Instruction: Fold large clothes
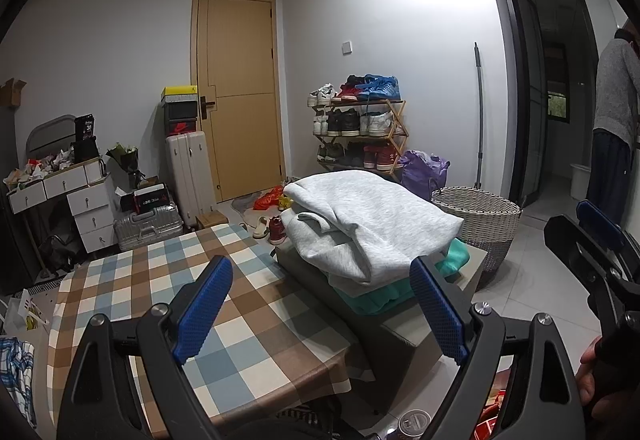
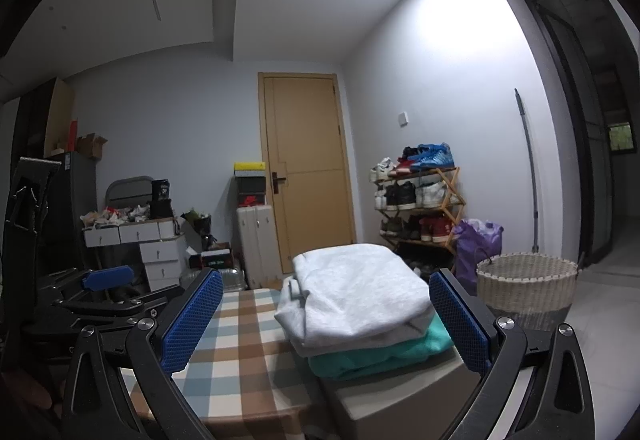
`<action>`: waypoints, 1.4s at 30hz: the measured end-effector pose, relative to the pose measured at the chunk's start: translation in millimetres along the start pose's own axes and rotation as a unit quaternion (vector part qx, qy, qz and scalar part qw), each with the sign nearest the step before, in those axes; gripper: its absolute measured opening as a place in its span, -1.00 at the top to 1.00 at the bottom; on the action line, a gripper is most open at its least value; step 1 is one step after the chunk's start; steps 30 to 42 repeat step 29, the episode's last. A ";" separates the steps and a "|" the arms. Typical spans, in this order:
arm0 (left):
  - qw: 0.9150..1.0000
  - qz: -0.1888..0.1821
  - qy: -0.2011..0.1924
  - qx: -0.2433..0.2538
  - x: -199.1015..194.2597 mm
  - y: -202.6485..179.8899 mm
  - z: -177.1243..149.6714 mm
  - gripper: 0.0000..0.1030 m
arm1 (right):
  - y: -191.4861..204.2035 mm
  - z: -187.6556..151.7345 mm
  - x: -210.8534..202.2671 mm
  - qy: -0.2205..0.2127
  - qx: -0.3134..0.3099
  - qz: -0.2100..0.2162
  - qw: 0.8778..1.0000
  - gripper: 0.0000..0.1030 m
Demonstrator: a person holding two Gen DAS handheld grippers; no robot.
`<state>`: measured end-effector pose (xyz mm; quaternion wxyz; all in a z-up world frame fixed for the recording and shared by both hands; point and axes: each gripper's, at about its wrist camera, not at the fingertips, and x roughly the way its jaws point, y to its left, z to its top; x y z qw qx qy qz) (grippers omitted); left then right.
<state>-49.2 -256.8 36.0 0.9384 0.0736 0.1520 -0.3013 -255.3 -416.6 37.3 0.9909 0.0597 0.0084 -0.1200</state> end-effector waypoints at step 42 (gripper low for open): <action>1.000 -0.013 -0.001 -0.006 3.0 3.4 -3.6 -0.69 | -0.9 -2.6 4.8 0.010 0.000 -0.001 1.000 -1.00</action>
